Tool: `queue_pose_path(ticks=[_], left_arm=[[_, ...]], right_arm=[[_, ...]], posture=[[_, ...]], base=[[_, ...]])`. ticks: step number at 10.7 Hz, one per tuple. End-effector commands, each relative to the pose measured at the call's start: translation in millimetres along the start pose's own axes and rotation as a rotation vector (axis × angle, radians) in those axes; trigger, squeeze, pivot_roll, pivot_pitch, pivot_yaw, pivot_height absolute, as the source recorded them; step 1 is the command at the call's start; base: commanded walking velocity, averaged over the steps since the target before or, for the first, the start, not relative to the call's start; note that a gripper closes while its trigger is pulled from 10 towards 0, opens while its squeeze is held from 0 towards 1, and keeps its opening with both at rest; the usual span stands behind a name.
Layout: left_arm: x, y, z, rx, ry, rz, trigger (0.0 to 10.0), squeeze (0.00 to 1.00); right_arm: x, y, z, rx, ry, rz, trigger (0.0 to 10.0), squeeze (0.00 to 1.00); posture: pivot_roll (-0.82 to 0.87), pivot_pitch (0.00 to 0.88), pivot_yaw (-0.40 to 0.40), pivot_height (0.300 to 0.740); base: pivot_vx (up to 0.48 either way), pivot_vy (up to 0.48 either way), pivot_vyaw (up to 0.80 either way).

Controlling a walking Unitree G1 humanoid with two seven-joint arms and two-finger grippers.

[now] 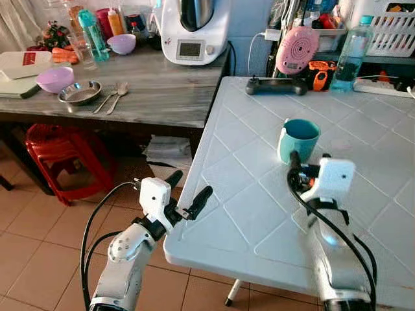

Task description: Setting the table

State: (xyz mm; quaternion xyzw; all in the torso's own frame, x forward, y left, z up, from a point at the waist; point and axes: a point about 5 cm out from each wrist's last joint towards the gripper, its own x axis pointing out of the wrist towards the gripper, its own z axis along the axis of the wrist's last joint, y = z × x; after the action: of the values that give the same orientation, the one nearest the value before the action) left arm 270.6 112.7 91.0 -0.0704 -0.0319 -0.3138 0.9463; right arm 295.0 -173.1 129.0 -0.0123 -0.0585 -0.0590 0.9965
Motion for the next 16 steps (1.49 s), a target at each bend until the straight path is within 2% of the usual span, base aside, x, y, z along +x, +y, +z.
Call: queue_pose_path(ticks=[1,2,3,6,8,16], left_arm=[[-2.3,1.9,-0.2,0.018,0.014,0.005,10.0,0.00],[-3.2,1.2,-0.7,0.020,0.016,0.006,10.0,0.00],[-3.8,-0.6,-2.0,0.020,0.023,0.000,10.0,0.00],[-3.8,-2.3,-2.8,0.020,0.030,-0.010,10.0,0.00],[-4.0,-5.2,-4.0,0.010,0.035,-0.023,10.0,0.00],[-2.7,-8.1,-5.5,0.001,0.042,-0.028,10.0,0.00]], right_arm=[[2.9,3.6,0.8,-0.001,-0.005,0.006,10.0,1.00],[6.1,5.5,-0.7,-0.005,0.002,0.009,10.0,0.96],[9.9,7.8,-2.4,-0.008,0.010,0.017,10.0,0.00],[24.3,4.9,-2.5,-0.044,0.028,-0.008,10.0,0.00],[31.4,5.0,-6.5,-0.053,0.058,-0.016,0.0,0.00],[35.4,5.1,-15.7,-0.055,0.080,-0.007,0.0,0.00]], posture=[[0.05,0.015,0.082,0.740],[0.05,0.019,0.085,0.740],[0.05,0.023,0.086,0.740],[0.05,0.031,0.087,0.740],[0.06,0.037,0.079,0.740],[0.06,0.035,0.074,0.740]], base=[[0.000,0.000,0.00],[0.000,0.000,0.00],[0.000,0.000,0.00],[0.000,0.000,0.00],[0.000,0.000,0.00],[0.000,0.000,0.00]])
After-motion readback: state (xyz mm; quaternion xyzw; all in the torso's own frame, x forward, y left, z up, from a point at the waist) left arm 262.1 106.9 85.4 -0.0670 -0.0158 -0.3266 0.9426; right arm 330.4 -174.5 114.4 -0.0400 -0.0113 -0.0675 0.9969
